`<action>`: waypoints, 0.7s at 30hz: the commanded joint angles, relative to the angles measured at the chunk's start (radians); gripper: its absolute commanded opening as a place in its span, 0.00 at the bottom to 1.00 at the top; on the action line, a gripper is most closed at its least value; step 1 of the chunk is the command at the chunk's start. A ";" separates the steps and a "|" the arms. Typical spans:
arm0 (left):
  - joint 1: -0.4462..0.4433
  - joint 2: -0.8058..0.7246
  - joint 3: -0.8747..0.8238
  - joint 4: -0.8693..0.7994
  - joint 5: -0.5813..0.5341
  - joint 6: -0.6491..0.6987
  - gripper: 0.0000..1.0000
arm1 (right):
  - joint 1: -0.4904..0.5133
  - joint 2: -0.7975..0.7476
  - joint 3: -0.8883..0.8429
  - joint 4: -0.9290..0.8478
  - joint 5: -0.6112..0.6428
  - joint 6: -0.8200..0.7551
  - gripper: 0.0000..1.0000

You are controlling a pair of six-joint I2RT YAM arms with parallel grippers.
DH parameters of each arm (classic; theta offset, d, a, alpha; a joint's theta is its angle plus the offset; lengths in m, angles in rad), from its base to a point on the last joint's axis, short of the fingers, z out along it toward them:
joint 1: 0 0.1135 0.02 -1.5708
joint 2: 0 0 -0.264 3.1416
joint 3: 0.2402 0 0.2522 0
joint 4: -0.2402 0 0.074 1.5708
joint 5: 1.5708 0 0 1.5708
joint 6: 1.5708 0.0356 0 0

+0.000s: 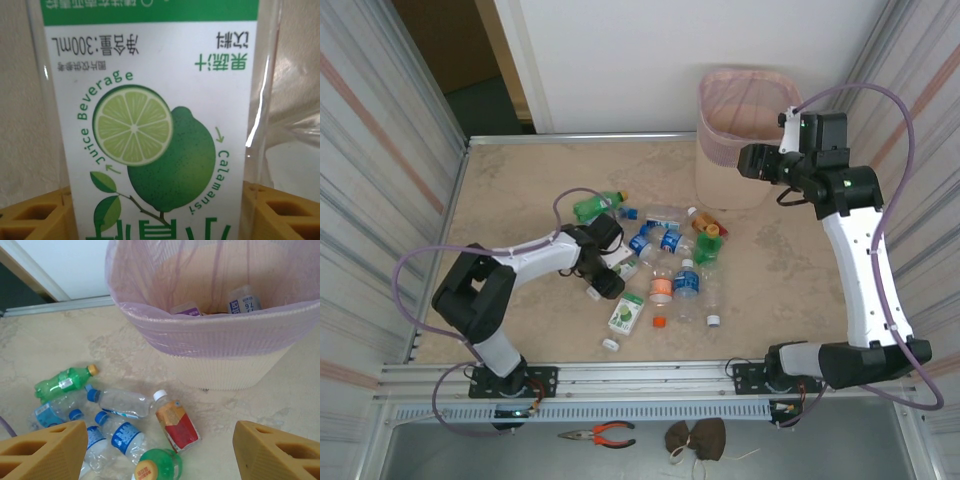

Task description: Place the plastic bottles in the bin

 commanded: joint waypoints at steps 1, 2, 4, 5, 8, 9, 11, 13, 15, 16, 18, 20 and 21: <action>0.004 0.016 0.019 0.000 0.003 0.021 0.63 | 0.007 -0.031 -0.015 0.010 0.016 0.027 0.75; 0.004 0.015 0.019 0.001 0.002 0.019 0.63 | 0.007 -0.034 -0.017 0.008 0.018 0.028 0.75; 0.004 0.006 0.019 -0.001 0.002 0.020 0.61 | 0.006 -0.038 -0.022 0.006 0.019 0.030 0.75; 0.004 0.000 0.018 -0.004 0.002 0.019 0.61 | 0.007 -0.041 -0.024 0.006 0.019 0.030 0.75; 0.004 -0.029 0.016 -0.015 0.004 0.014 0.60 | 0.008 -0.051 -0.028 0.006 0.014 0.035 0.75; 0.003 -0.042 0.013 -0.019 0.004 0.012 0.60 | 0.008 -0.054 -0.028 0.006 0.012 0.038 0.75; 0.004 -0.081 0.008 -0.026 -0.003 0.003 0.60 | 0.012 -0.060 -0.030 0.009 0.000 0.045 0.75; 0.004 -0.118 0.011 -0.036 -0.004 -0.003 0.60 | 0.014 -0.067 -0.039 0.013 -0.016 0.052 0.75; 0.003 -0.156 0.016 -0.041 0.004 -0.010 0.60 | 0.023 -0.075 -0.047 0.024 -0.031 0.054 0.75; 0.004 -0.181 0.019 -0.040 0.012 -0.015 0.60 | 0.026 -0.080 -0.058 0.036 -0.045 0.056 0.75; 0.006 -0.225 0.022 -0.031 0.040 -0.020 0.60 | 0.030 -0.096 -0.081 0.068 -0.087 0.067 0.75; 0.009 -0.271 0.019 -0.006 0.081 -0.026 0.60 | 0.031 -0.116 -0.115 0.115 -0.151 0.081 0.75; 0.012 -0.292 0.019 0.007 0.101 -0.032 0.60 | 0.033 -0.125 -0.130 0.137 -0.179 0.088 0.75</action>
